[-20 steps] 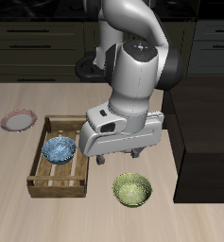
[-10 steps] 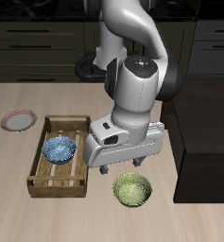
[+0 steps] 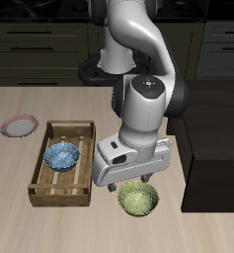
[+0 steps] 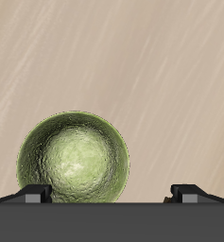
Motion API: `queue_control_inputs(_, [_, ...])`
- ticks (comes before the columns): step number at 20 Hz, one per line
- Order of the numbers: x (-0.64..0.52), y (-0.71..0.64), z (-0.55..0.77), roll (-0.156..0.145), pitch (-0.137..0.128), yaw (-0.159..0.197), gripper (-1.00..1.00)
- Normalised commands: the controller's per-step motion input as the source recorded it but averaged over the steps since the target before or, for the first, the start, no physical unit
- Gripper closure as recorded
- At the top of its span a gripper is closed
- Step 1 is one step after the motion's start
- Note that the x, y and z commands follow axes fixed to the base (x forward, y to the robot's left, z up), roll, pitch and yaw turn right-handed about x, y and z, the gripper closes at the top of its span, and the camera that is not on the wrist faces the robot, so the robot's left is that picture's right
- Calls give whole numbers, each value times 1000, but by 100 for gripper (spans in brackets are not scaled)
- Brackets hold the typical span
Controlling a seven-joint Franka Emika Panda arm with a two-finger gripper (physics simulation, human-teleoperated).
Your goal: Place the black bowl onto the plate that is in the table center and place the green bowl onto the plate that is next to the blue bowl
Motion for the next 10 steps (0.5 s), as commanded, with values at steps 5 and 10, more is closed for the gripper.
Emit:
queue_control_inputs(5, [-24, -9, -197, 0, 24, -5, -100])
queue_control_inputs(10, [-29, -22, -307, 2, 38, -2, -100])
